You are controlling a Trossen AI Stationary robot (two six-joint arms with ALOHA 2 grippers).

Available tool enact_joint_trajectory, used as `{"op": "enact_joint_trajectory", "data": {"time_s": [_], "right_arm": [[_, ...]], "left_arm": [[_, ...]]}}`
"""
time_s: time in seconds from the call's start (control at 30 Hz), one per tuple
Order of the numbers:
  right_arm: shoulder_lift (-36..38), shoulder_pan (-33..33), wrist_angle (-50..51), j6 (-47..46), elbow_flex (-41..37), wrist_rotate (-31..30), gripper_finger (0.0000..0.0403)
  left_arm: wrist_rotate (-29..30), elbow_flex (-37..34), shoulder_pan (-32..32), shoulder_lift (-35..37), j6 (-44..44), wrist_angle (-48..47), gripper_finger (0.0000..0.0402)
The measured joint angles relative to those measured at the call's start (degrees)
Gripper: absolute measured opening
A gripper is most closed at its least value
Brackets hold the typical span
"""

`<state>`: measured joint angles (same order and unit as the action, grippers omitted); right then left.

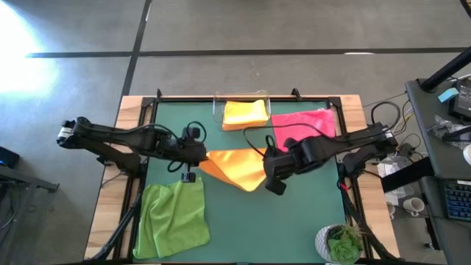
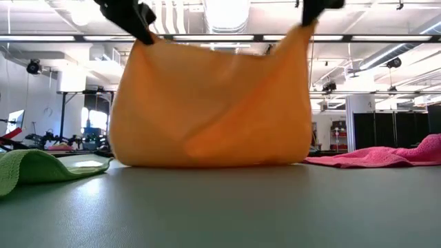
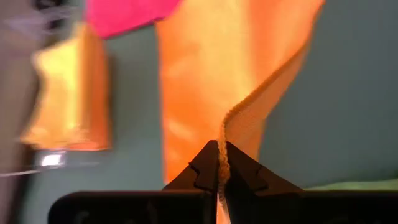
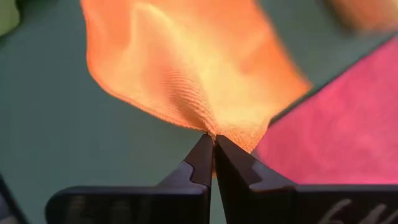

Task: Fold microfiber towels
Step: Fold the orange microfiber cloth

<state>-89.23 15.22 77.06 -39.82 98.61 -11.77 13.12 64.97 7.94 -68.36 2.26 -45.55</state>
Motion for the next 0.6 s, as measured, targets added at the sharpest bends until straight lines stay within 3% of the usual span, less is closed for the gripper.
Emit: {"op": "enact_joint_trajectory", "data": {"time_s": [0.33,0.47,0.6], "right_arm": [[0.1,-2.0,11.7,6.6,15.4,-17.0,0.0008],[0.1,-1.9,13.0,7.8,17.4,-26.0,0.0008],[0.1,-2.7,13.0,10.5,18.0,-29.3,0.0008]], "left_arm": [[17.0,9.6,-0.2,0.2,4.7,-7.5,0.0],[22.8,11.1,-0.2,0.2,4.5,-7.5,0.0],[30.1,11.7,-0.2,0.2,-0.2,-7.5,0.0]]}}
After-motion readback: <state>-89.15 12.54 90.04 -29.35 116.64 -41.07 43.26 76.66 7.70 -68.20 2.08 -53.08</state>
